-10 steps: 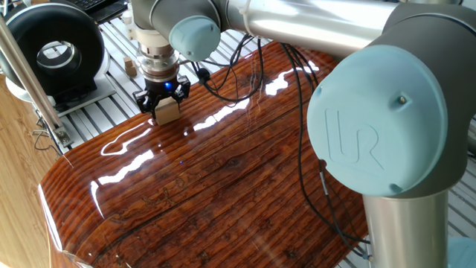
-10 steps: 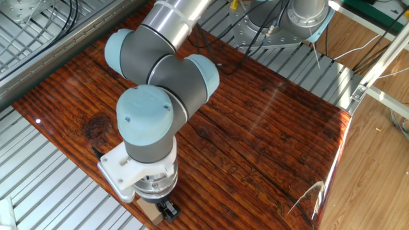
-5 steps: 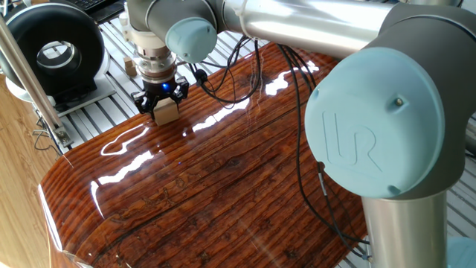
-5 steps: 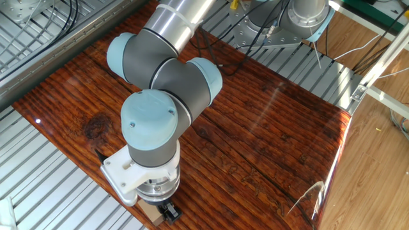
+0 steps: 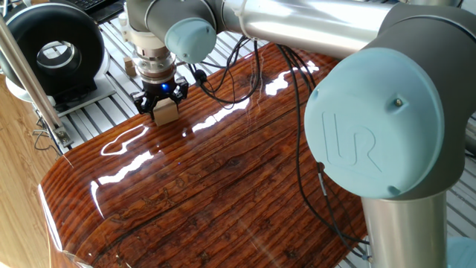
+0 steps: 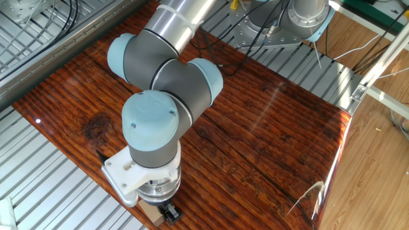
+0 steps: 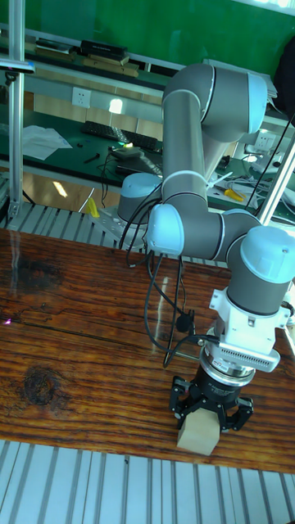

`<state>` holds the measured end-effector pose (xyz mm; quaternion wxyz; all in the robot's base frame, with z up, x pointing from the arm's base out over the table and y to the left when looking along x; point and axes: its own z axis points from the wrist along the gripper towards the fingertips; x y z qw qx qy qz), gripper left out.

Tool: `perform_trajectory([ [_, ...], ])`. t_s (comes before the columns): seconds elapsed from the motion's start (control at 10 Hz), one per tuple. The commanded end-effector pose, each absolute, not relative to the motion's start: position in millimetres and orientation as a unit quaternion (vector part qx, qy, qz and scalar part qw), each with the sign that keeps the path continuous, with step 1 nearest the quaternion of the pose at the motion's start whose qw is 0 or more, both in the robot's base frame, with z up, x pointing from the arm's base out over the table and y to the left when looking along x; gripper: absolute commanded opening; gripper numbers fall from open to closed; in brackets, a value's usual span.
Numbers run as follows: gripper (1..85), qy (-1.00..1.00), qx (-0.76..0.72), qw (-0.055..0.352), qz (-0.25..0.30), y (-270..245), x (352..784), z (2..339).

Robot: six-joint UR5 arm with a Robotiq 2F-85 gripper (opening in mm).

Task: Hold a small block with the gripper and sweep it from left to right on the table

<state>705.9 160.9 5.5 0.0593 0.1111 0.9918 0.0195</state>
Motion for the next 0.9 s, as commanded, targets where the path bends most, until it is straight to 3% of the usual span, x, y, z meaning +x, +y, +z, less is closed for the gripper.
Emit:
perform_trajectory([
  [0.0, 1.0, 0.991, 0.118, 0.058, 0.025, 165.3, 705.1, 7.0],
  [0.8, 1.0, 0.990, 0.123, 0.060, 0.032, 173.5, 705.6, 6.7],
])
